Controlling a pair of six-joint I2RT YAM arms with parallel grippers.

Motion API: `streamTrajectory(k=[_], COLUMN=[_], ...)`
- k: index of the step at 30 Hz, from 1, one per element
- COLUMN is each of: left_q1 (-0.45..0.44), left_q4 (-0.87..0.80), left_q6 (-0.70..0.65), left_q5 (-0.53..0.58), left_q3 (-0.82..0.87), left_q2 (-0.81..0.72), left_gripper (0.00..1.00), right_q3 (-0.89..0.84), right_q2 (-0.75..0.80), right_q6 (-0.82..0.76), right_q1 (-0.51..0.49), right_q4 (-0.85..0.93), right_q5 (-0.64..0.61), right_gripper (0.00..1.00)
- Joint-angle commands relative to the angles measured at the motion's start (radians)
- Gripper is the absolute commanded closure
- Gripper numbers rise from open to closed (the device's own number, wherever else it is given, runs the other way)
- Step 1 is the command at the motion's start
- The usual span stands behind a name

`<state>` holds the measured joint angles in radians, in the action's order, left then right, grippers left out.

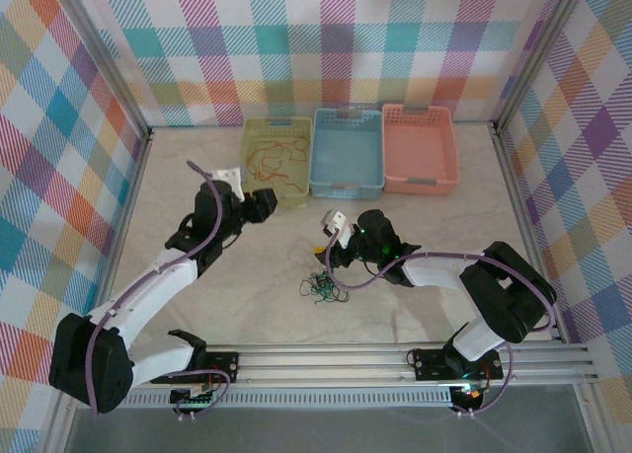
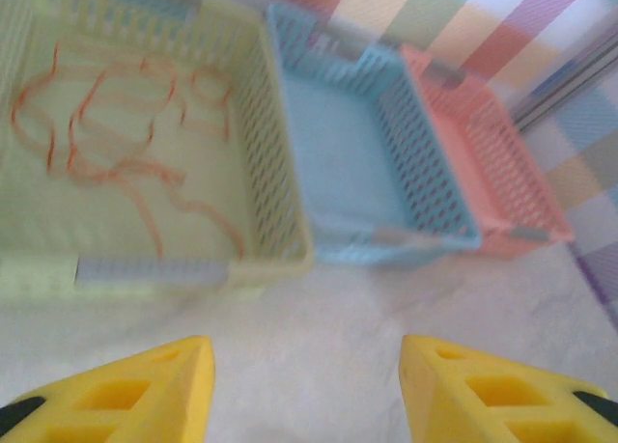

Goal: Untangle the cables

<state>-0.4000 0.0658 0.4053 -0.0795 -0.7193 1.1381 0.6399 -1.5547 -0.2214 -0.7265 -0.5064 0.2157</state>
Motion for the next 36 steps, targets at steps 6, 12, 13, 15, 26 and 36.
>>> streamTrajectory(k=[6, 12, 13, 15, 26, 36], left_q1=[-0.031, -0.033, -0.033, -0.036, -0.069, -0.071], left_q4=[0.060, 0.104, 0.079, 0.079, 0.071, 0.060], left_q6=[0.065, 0.066, 0.058, 0.059, 0.084, 0.107], left_q5=[-0.010, 0.024, 0.027, -0.007, -0.060, -0.010], left_q3=[0.049, 0.145, 0.135, 0.141, 0.118, 0.126], left_q2=[-0.074, -0.166, -0.174, -0.178, -0.106, -0.100], left_gripper=[0.44, 0.43, 0.43, 0.42, 0.42, 0.42], right_q3=[0.119, 0.149, 0.145, 0.143, 0.127, 0.140], right_q2=[-0.093, -0.110, -0.107, -0.104, -0.043, 0.049], right_q6=[-0.050, -0.055, -0.054, -0.055, -0.121, -0.396], right_q1=[0.002, 0.003, 0.003, 0.002, 0.001, -0.093], right_q4=[0.162, 0.223, 0.216, 0.212, 0.241, 0.448], right_q5=[0.122, 0.100, 0.103, 0.119, 0.214, 0.295], right_gripper=[0.37, 0.43, 0.44, 0.49, 0.82, 0.60])
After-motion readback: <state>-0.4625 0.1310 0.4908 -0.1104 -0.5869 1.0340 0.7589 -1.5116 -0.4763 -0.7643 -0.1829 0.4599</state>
